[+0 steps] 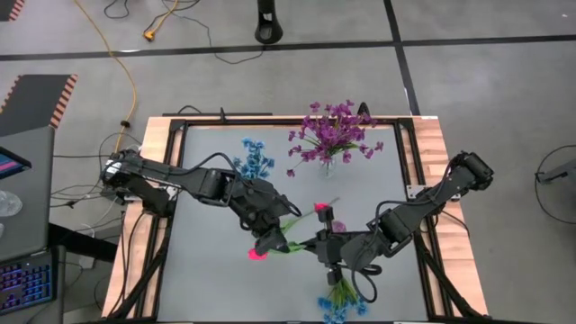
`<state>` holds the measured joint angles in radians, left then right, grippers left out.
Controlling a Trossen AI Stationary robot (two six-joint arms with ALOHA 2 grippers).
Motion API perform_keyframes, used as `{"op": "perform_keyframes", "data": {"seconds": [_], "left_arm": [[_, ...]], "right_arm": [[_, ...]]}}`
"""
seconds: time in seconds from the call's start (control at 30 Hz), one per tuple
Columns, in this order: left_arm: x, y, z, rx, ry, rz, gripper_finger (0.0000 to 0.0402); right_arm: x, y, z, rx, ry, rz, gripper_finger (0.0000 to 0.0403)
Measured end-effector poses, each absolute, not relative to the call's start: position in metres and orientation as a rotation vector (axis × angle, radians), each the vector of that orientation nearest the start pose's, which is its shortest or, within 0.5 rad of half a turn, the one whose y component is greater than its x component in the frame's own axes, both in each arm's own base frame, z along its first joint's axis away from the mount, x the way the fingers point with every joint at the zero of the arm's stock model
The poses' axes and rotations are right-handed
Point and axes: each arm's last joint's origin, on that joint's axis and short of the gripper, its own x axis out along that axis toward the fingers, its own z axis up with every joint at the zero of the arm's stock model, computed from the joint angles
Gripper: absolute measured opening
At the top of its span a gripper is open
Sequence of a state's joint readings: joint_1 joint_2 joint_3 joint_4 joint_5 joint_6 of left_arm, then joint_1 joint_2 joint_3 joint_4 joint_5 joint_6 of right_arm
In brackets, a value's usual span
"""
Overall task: Sort flowers into vase by color
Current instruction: Put the left pink tulip into the purple flower vase
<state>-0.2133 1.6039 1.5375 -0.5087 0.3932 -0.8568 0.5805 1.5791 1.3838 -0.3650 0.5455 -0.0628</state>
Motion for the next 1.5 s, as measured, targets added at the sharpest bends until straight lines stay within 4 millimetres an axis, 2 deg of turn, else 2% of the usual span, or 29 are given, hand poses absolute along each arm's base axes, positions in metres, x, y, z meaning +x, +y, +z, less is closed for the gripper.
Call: {"op": "perform_keyframes", "data": {"seconds": [0.17, 0.33, 0.47, 0.67, 1.07, 1.27, 1.4, 1.5], "left_arm": [[0.345, -0.088, 0.36, -0.749, 0.798, -0.423, 0.0094], [0.335, -0.095, 0.368, -0.648, 0.759, -0.435, 0.0098], [0.317, -0.1, 0.38, -0.555, 0.722, -0.387, 0.0098], [0.292, -0.113, 0.387, -0.425, 0.715, -0.255, 0.0098], [0.274, -0.135, 0.386, -0.31, 0.713, -0.194, 0.0098], [0.268, -0.146, 0.378, -0.228, 0.718, -0.172, 0.0098], [0.265, -0.153, 0.359, -0.187, 0.754, -0.147, 0.0098], [0.266, -0.157, 0.342, -0.175, 0.757, -0.145, 0.0098]], "right_arm": [[0.301, 0.183, 0.331, -0.334, 0.469, 0.052, 0.0026], [0.293, 0.189, 0.336, -0.302, 0.454, 0.07, 0.0026], [0.281, 0.194, 0.344, -0.287, 0.428, 0.082, 0.0028], [0.268, 0.199, 0.351, -0.284, 0.402, 0.028, 0.0026], [0.263, 0.198, 0.36, -0.285, 0.343, -0.062, 0.0027], [0.243, 0.191, 0.383, -0.245, 0.274, -0.09, 0.0025], [0.222, 0.186, 0.397, -0.222, 0.227, -0.109, 0.0025], [0.207, 0.181, 0.394, -0.22, 0.201, -0.175, 0.0025]]}}
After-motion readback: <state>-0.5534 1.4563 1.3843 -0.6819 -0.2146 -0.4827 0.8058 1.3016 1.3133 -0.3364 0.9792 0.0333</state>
